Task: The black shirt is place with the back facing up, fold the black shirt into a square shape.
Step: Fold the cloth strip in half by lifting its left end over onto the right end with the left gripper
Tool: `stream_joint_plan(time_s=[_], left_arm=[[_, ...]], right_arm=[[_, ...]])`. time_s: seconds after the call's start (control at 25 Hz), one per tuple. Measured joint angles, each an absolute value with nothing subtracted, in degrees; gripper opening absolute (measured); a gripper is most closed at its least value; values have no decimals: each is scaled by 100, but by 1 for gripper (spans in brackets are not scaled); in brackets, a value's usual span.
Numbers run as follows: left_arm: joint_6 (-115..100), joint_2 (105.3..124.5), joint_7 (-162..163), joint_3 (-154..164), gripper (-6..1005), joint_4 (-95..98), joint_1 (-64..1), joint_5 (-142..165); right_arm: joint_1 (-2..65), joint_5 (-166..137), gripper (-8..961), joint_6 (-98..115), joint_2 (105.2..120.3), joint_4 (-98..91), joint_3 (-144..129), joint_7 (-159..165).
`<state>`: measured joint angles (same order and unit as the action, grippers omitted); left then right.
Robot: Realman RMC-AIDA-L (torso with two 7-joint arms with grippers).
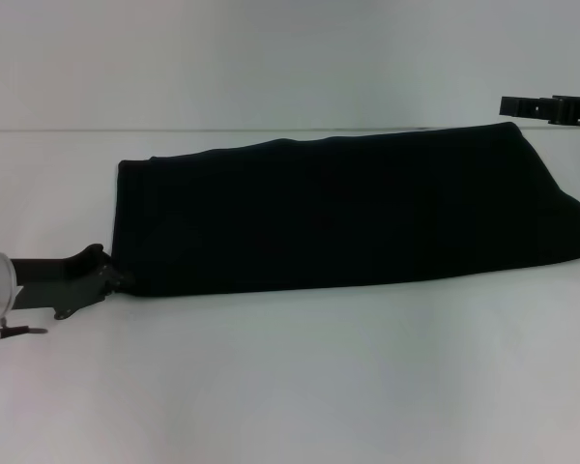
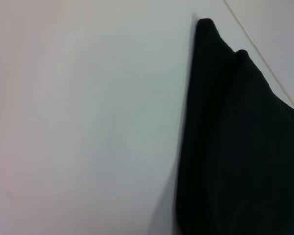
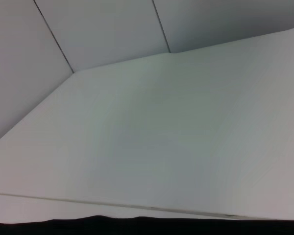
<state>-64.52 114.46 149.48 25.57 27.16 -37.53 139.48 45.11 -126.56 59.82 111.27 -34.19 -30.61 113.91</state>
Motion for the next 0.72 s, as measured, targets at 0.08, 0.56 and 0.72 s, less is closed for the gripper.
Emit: stream_joint_plan(time_s=[0.08,0.56,0.72], left_arm=[[-6471,11457,14750,2554,26,2774,-3711,13949],[-6981,11473,13162,2490,25,3872,-2994,13915],[-7221,11420,12970,2458,25,4412,-2716,13952]], right_arm=[[4509,-12655,758,5981,11134,-3420,-3059,11383],[4511,-12290,757,5863,11327,-3380,-3105,11359],[4563,-12208,757,5764,11440,-3400,-3087,11355]])
